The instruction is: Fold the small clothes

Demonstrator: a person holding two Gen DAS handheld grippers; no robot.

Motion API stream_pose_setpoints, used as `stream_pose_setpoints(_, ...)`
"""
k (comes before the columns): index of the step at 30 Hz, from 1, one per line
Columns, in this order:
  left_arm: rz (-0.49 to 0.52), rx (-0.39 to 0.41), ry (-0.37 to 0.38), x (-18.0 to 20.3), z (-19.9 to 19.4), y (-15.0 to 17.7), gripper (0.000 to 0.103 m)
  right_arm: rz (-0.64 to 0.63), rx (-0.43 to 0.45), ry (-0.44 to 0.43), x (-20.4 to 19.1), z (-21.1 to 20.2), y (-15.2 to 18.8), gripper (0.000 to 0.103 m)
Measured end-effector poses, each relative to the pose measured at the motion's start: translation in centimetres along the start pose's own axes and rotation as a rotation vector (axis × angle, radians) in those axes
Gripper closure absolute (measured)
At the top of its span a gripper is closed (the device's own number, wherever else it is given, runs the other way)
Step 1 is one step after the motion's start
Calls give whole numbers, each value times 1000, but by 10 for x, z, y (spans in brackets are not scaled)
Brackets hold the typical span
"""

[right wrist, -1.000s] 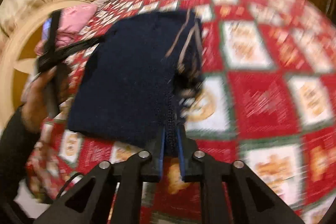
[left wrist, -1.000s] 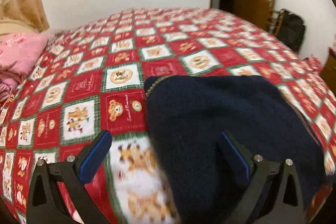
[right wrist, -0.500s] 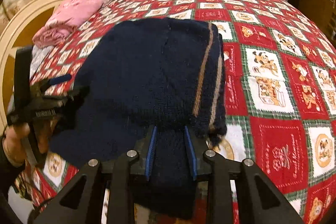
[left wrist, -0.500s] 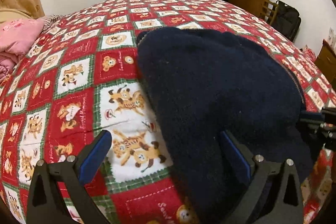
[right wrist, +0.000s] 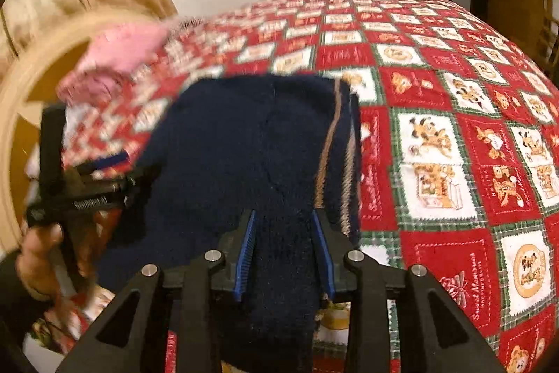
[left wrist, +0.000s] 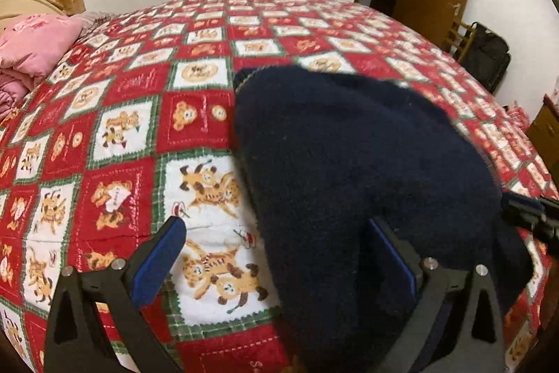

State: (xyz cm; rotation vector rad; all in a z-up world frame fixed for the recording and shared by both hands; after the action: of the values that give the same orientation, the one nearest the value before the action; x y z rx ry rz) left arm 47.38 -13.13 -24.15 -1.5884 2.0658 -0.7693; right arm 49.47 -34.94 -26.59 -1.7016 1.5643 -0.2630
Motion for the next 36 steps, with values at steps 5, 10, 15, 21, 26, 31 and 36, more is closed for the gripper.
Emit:
stream_pose_setpoints(5,16,-3,23,7,4,-6,0,185,65,-53,42,-5,-19,28)
stream_pose_setpoints(10,13,-39,30,16,20,-4,0,305,-15,-113,63,26,-16,28)
stream_pose_setpoints(15,8,-54,59,20,26,-4,0,332,-44,-147,72,51,-14,28)
stream_pose_setpoints(21,-8,-76,109,25,34,-2,0,349,-13,-176,73,65,-21,28)
stream_pose_setpoints(26,-35,-94,149,28,40,-1,0,356,-23,-234,62,69,-19,35)
stream_pose_setpoints(31,-44,-104,181,30,42,1,0,350,-50,-284,59,71,-11,40)
stream_pose_setpoints(36,-56,-132,205,33,46,1,0,347,-54,-258,56,83,-20,40)
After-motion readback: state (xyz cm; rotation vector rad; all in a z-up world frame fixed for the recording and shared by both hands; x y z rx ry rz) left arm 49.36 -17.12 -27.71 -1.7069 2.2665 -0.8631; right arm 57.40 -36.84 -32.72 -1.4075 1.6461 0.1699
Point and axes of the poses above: each gripper's, at about its wrist camera, not at the fingertips, and z roughly the way its jaws point, x to its right, y to its underside, the point moved 10 cm from there along z, roughly the way its jaws point, and after that the axes turned 8 degrees about -y, right-handed, at the moved point
